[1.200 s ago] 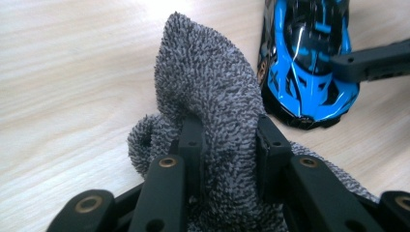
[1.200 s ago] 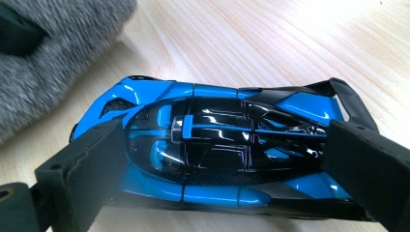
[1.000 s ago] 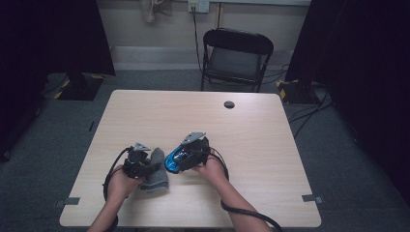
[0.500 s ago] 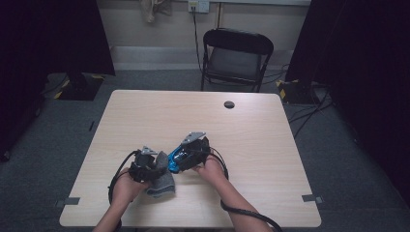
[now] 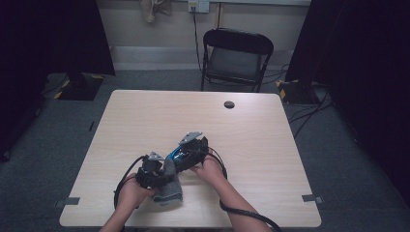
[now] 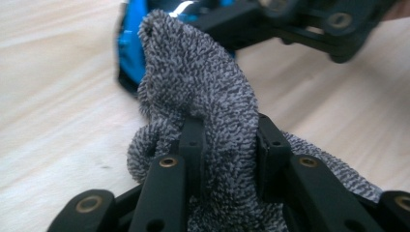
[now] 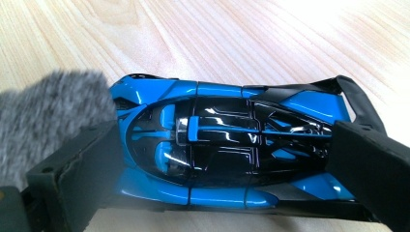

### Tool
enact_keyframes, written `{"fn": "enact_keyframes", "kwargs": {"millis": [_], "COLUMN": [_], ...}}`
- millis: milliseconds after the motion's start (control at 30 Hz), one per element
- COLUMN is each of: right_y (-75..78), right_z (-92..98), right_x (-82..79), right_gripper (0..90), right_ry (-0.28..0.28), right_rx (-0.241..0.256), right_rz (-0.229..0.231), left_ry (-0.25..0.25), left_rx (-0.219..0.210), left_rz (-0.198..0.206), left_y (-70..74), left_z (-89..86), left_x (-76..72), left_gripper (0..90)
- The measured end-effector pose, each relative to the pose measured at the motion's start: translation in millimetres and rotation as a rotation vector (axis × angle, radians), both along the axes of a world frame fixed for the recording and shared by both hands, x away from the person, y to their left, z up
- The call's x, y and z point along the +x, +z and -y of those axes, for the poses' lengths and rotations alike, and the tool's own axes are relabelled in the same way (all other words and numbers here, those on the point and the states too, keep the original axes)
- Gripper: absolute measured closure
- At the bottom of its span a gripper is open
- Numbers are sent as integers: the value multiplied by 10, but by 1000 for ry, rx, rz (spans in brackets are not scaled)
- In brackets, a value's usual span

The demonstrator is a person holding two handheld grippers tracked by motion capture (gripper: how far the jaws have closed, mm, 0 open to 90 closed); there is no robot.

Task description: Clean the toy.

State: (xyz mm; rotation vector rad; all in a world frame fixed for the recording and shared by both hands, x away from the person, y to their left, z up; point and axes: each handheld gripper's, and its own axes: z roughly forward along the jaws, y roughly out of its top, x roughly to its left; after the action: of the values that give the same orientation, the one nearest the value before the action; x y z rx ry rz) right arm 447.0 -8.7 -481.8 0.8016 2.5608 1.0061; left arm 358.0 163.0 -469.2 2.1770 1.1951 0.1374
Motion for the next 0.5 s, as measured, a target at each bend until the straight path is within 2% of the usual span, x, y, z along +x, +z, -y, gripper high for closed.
{"fn": "enact_keyframes", "kwargs": {"millis": [133, 200, 333, 467, 500], "right_y": [0, 1, 1, -1, -4], "right_z": [0, -2, -3, -2, 1], "right_x": [2, 2, -1, -4, -6], "right_gripper": [0, 0, 0, 0, 0], "right_ry": [1, 0, -2, -2, -2], "right_rx": [0, -1, 0, 3, 5], "right_rz": [0, -1, -1, 1, 2], "left_ry": [-8, -29, -65, -29, -13], "left_rx": [-5, -29, -41, -37, -23], "left_rz": [-8, -28, -42, -11, 10], "left_y": [3, 4, 61, 171, 187], "left_z": [50, 61, 64, -95, -131], "left_x": [-9, -22, -62, -62, -57], "left_gripper": [702, 702, 702, 696, 694]}}
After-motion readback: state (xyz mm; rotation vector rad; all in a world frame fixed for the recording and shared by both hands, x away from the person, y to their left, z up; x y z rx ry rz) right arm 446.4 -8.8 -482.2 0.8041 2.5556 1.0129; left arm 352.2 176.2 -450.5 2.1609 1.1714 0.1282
